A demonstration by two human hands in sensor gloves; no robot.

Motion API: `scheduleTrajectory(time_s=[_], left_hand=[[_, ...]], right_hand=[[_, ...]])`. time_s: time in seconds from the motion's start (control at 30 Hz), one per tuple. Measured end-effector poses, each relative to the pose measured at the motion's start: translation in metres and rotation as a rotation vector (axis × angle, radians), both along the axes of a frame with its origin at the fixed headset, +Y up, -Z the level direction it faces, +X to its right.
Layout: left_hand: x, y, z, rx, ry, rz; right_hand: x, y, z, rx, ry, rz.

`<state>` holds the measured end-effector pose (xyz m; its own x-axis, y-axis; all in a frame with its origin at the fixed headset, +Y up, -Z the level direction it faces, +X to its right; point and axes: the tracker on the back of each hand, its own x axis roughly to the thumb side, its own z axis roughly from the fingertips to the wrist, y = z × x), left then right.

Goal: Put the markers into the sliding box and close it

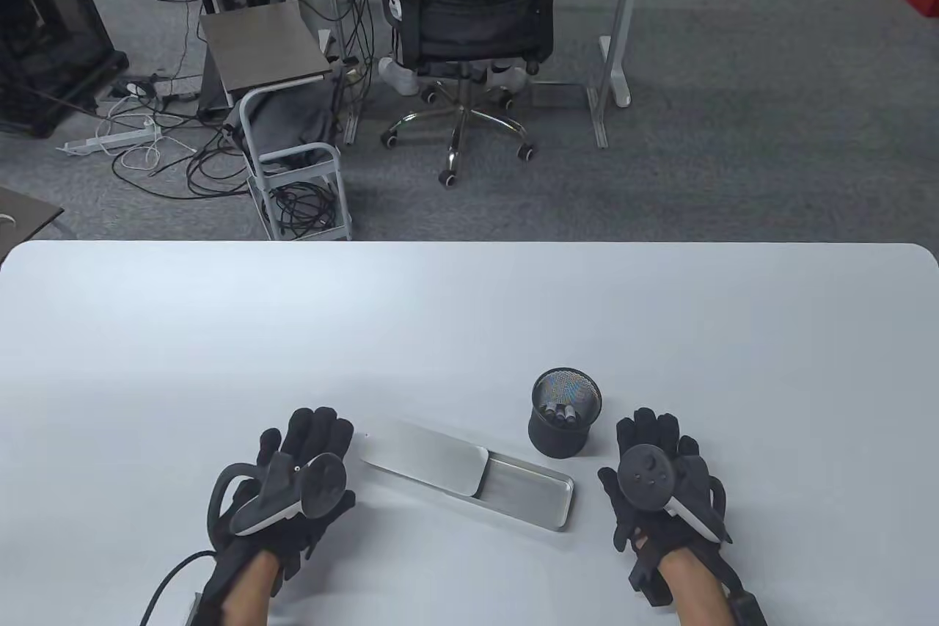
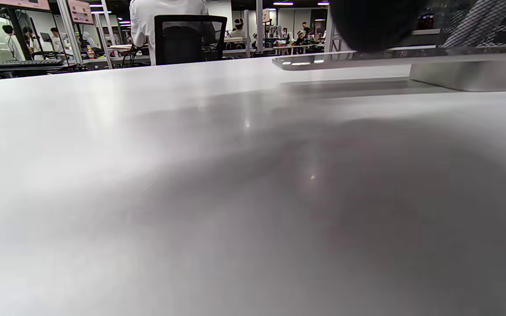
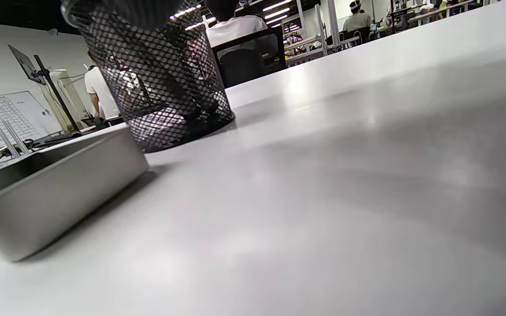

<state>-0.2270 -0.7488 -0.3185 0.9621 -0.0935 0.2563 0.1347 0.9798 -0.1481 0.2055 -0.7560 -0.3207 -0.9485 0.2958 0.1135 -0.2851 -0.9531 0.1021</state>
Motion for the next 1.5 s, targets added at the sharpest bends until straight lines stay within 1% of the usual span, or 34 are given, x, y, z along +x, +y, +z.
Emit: scheduleTrajectory(time_s=[0.57, 0.97, 1.1, 1.33, 1.5], left_hand=[[0.006, 0.006, 0.001, 0.038, -0.023, -0.02], [0.009, 0.005, 0.002, 0.042, -0.037, -0.021], [0.01, 0.005, 0.002, 0.032, -0.037, -0.025], [0.013, 0.012, 0.004, 0.064, -0.047, -0.034], [0.014, 0.012, 0.005, 0.058, -0.052, -0.037]], right_hand=[[0.006, 0.008, 0.003, 0.047, -0.026, -0.011], [0.01, 0.014, 0.002, 0.088, -0.027, -0.05], [0.013, 0.024, 0.006, 0.163, -0.043, -0.105], [0.013, 0.034, 0.009, 0.213, -0.038, -0.1], [0.007, 0.053, 0.007, 0.301, -0.029, -0.149]])
